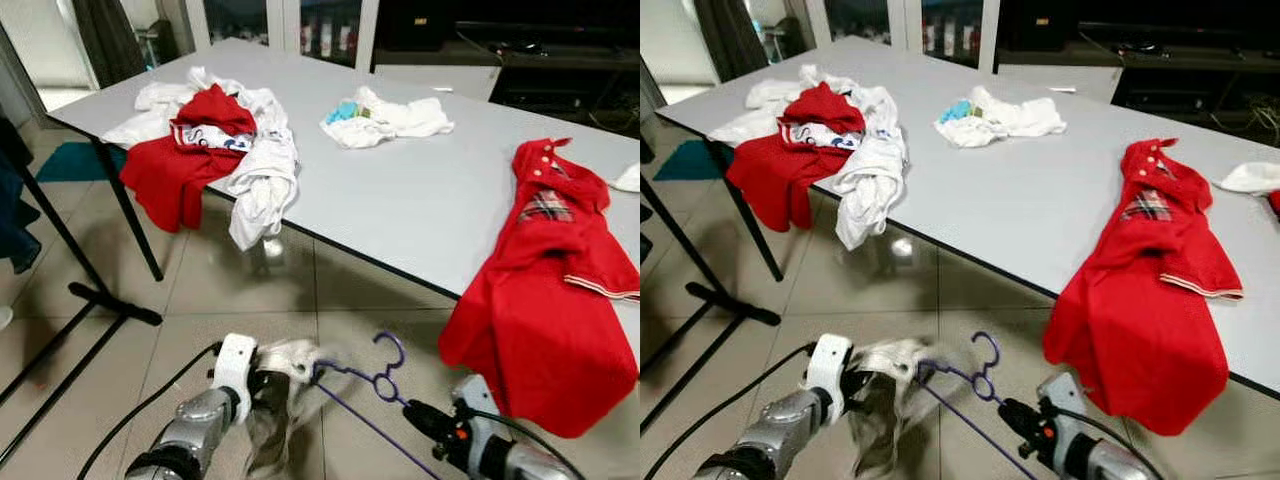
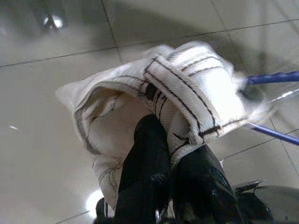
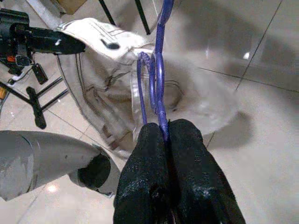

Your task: Hang hanger

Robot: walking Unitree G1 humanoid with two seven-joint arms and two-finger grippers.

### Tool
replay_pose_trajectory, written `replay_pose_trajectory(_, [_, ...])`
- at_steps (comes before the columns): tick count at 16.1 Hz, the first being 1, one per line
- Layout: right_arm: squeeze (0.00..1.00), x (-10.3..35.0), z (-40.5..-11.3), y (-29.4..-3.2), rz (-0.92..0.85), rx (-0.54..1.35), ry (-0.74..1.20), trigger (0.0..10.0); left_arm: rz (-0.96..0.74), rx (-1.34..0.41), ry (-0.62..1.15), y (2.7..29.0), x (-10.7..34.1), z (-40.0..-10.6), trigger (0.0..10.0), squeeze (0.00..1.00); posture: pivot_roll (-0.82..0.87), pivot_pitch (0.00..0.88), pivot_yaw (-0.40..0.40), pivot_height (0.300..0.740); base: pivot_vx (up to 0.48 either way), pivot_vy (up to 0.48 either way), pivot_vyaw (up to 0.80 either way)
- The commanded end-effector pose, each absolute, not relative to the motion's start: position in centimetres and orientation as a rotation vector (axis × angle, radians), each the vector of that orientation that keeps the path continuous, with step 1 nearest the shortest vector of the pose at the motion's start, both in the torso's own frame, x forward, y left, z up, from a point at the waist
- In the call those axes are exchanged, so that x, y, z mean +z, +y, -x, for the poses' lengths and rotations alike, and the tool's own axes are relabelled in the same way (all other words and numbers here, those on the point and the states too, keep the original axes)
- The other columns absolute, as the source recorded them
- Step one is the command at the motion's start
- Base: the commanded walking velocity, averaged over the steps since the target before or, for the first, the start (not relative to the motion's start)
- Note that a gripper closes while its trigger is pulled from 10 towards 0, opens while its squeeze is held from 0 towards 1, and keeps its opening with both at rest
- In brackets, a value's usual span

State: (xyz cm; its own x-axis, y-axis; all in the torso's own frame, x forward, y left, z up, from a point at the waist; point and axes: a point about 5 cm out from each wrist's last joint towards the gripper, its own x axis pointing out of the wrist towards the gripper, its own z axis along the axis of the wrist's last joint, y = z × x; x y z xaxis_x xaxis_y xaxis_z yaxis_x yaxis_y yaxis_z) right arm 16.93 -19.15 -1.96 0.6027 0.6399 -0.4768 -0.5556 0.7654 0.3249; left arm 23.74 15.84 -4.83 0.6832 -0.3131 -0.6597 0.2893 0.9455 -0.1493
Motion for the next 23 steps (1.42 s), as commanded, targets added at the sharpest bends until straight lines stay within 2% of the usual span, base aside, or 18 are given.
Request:
replay_pose_trajectory(1, [0.00, -1.4, -17.8, -19.5, -0.143, 0.684, 0.568, 10.0, 0.020, -0.341, 0.713, 15.8, -4.2, -24.6, 10.0, 0.00, -0.10, 0.000, 0.010, 0.740, 0.000, 0.000, 0.00])
replay_pose_trajectory(7, [0.00, -1.6, -17.5, -19.1, -0.155, 0.731, 0.589, 10.0, 0.012, -0.301, 0.748, 16.3, -4.8, -24.1, 10.0, 0.00, -0.10, 0.000, 0.011, 0.740, 0.000, 0.000, 0.00])
replay_pose_trajectory(10, [0.00, -2.1, -18.6, -20.8, -0.099, 0.570, 0.583, 10.0, 0.002, -0.272, 0.780, 16.9, -5.2, -23.5, 10.0, 0.00, -0.10, 0.000, 0.011, 0.740, 0.000, 0.000, 0.00])
replay_pose_trajectory(11, [0.00, -2.1, -18.6, -20.8, -0.099, 0.570, 0.583, 10.0, 0.002, -0.272, 0.780, 16.9, -5.2, -23.5, 10.0, 0.00, -0.10, 0.000, 0.011, 0.740, 0.000, 0.000, 0.00])
replay_pose_trajectory(15, [0.00, -2.3, -20.9, -23.8, 0.003, 0.232, 0.566, 10.0, 0.003, -0.231, 0.810, 17.1, -5.6, -23.0, 10.0, 0.00, -0.10, 0.000, 0.009, 0.740, 0.000, 0.000, 0.00])
replay_pose_trajectory(23, [0.00, -5.9, -19.3, -22.0, 0.028, 0.057, 0.693, 10.0, -0.065, -0.188, 0.916, 18.4, -7.1, -20.7, 10.0, 0.00, -0.12, 0.000, 0.021, 0.740, 0.000, 0.000, 0.00])
